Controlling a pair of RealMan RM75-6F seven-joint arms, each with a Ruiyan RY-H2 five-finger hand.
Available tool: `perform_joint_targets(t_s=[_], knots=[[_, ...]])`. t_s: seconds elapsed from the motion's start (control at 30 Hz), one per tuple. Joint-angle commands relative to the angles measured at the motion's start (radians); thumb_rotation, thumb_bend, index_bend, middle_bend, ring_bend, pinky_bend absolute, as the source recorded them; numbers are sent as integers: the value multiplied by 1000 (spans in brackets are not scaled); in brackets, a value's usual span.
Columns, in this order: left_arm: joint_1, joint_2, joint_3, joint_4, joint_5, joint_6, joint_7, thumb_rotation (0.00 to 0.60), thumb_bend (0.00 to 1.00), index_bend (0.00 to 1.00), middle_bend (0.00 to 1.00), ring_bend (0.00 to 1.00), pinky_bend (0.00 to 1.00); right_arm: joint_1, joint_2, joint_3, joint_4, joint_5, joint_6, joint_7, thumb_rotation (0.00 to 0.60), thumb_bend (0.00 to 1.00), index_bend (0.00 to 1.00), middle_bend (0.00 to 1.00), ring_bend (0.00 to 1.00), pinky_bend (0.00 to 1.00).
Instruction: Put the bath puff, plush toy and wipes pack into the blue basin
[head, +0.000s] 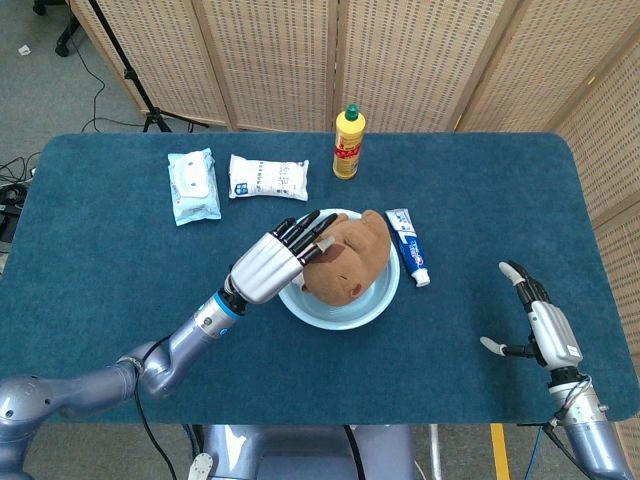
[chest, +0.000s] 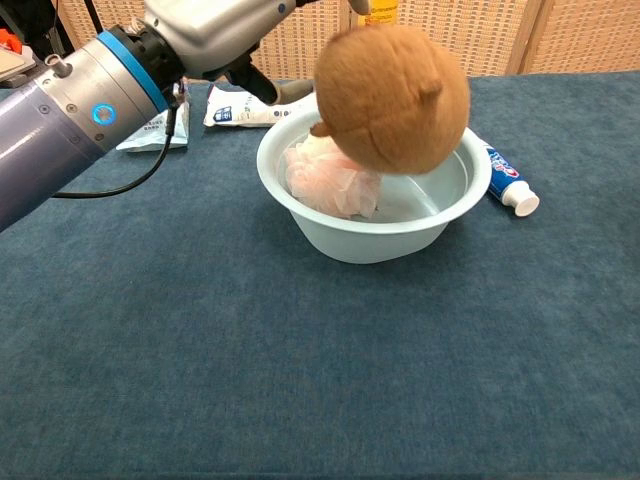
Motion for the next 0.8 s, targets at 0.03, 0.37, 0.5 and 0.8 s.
perform_joint_targets(t_s=[0.03, 0.37, 0.5, 0.8], knots=[[27, 34, -1, -47, -41, -26, 6, 600, 251, 224, 2, 76, 312, -1, 0, -1, -4, -3, 3, -5, 600, 131, 0, 0, 0, 28], [65, 100, -10, -171, -115, -79, 18, 600, 224, 135, 0, 20, 240, -3, 1, -2, -11, -9, 11, -13, 600, 131, 0, 0, 0, 28], [72, 202, -6, -278, -166, -164, 1, 600, 222, 135, 0, 5, 240, -4, 3, -2, -12, -9, 13, -11, 600, 131, 0, 0, 0, 28], [87, 451, -28, -419, -280, -271, 98, 600, 237, 125, 0, 0, 240, -4, 3, -4, -14, -14, 15, -14, 600, 131, 0, 0, 0, 28]])
